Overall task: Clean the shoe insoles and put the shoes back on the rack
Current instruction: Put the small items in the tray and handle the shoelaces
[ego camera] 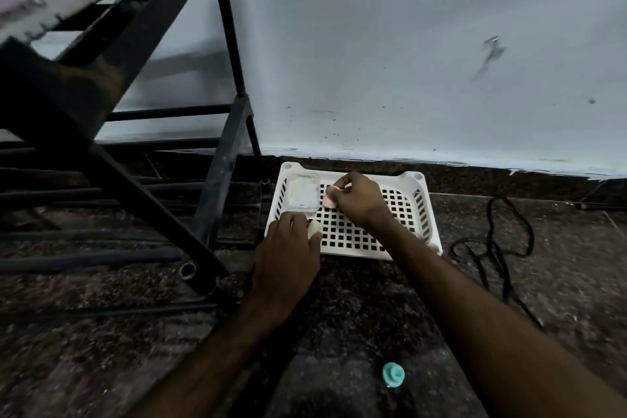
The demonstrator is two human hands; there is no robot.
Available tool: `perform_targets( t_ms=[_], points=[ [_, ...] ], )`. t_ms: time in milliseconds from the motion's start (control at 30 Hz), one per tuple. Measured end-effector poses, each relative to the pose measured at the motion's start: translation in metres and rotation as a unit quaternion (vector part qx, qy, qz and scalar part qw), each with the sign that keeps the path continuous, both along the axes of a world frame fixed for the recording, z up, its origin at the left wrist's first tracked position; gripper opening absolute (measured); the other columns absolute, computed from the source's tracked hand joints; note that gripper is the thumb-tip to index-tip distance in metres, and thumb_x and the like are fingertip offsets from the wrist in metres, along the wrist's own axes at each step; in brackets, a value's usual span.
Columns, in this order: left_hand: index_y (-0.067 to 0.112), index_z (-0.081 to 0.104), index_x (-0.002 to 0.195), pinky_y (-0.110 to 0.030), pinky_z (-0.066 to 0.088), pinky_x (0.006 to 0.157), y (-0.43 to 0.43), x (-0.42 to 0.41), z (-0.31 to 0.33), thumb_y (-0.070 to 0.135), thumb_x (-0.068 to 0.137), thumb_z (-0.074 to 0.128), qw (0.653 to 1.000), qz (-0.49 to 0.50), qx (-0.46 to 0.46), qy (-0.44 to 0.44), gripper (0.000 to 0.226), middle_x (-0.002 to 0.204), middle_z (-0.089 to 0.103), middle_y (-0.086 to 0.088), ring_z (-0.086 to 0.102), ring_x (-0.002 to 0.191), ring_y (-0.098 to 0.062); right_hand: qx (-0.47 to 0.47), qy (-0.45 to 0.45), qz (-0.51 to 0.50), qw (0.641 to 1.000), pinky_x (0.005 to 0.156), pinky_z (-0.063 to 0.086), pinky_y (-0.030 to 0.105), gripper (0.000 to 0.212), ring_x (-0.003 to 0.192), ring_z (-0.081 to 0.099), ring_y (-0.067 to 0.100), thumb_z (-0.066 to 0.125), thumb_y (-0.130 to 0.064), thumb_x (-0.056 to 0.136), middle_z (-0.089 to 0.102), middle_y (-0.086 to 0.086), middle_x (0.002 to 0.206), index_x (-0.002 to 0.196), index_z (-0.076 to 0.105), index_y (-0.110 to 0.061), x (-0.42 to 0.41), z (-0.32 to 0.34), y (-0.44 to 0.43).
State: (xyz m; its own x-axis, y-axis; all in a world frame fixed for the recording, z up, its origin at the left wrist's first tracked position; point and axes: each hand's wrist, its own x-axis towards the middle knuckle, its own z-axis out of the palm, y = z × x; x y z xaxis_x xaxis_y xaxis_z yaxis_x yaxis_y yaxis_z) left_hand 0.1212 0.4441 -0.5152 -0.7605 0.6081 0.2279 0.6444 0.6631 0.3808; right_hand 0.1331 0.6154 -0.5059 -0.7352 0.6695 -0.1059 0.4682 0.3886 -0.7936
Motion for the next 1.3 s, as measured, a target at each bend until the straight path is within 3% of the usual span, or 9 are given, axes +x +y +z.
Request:
perform_targets(
  t_ms=[133,300,500,633,733,867,1100,1300],
  points=[
    [0.009,0.058,0.093,-0.041,0.045,0.076,-0.009,-0.001,-0.004,0.028,0.087,0.061,1.0,-0.012,0.024,-0.015,0.021,0.099,0.059,-0.01,0.057,0.09,-0.03,-0.013,0.021,0.014,1.0,0.067,0.041,0.025,0.018,0.081,0.062,0.016,0.062,-0.028,0.09,0.071,0.003,0.085,0.097,0.061,-0.011,-0.001,-0.004,-0.017],
    [0.011,0.057,0.09,-0.042,0.049,0.073,-0.011,0.001,-0.003,0.03,0.088,0.061,0.999,-0.016,0.03,-0.02,0.02,0.097,0.058,-0.008,0.058,0.086,-0.029,-0.044,0.043,0.03,0.998,0.07,0.049,0.028,0.019,0.082,0.065,0.017,0.063,-0.025,0.09,0.072,0.003,0.085,0.1,0.061,-0.01,-0.002,-0.005,-0.024],
    [0.013,0.055,0.089,-0.04,0.049,0.071,-0.011,0.001,-0.004,0.033,0.088,0.061,0.999,-0.02,0.029,-0.016,0.021,0.094,0.056,-0.005,0.056,0.083,-0.026,-0.039,0.05,0.028,0.998,0.055,0.042,0.015,0.016,0.065,0.059,0.002,0.065,-0.022,0.089,0.067,-0.007,0.072,0.1,0.063,-0.011,-0.006,-0.007,-0.013],
    [0.014,0.058,0.092,-0.04,0.05,0.071,-0.01,0.001,-0.004,0.037,0.087,0.06,0.999,-0.019,0.026,-0.01,0.024,0.096,0.056,-0.003,0.057,0.085,-0.025,-0.027,0.09,0.009,0.996,0.051,0.042,0.008,0.013,0.065,0.059,0.004,0.068,-0.02,0.087,0.067,-0.004,0.076,0.096,0.065,-0.011,-0.012,-0.006,-0.007],
    [0.02,0.06,0.095,-0.035,0.049,0.068,-0.009,0.003,0.003,0.044,0.088,0.057,1.0,0.009,0.021,0.018,0.025,0.099,0.057,0.003,0.058,0.09,-0.019,0.043,0.131,-0.01,0.99,0.072,0.049,0.023,0.009,0.079,0.063,0.01,0.072,-0.018,0.081,0.069,-0.004,0.084,0.089,0.068,-0.016,-0.015,-0.008,0.0],
    [0.027,0.061,0.109,-0.032,0.045,0.075,0.001,-0.003,0.013,0.05,0.091,0.051,0.994,0.074,0.055,-0.054,0.031,0.107,0.059,0.008,0.059,0.098,-0.015,0.08,0.099,0.009,0.992,0.071,0.052,0.032,0.005,0.074,0.062,0.013,0.07,-0.017,0.079,0.067,-0.006,0.076,0.082,0.068,-0.02,-0.021,-0.015,0.003],
    [0.029,0.062,0.113,-0.027,0.036,0.071,0.004,-0.005,0.016,0.053,0.09,0.053,0.99,0.108,0.046,-0.073,0.035,0.109,0.063,0.01,0.06,0.1,-0.014,0.127,0.07,0.009,0.989,0.072,0.049,0.03,0.003,0.082,0.062,0.019,0.063,-0.018,0.085,0.067,0.001,0.087,0.085,0.066,-0.018,-0.032,-0.027,0.003],
    [0.03,0.063,0.114,-0.029,0.045,0.077,0.006,-0.008,0.02,0.052,0.09,0.053,0.993,0.09,0.032,-0.076,0.034,0.107,0.068,0.007,0.063,0.098,-0.016,0.133,0.083,0.023,0.987,0.077,0.053,0.039,0.013,0.084,0.064,0.018,0.056,-0.014,0.087,0.067,0.002,0.092,0.094,0.067,-0.016,-0.039,-0.025,0.001]
  ],
)
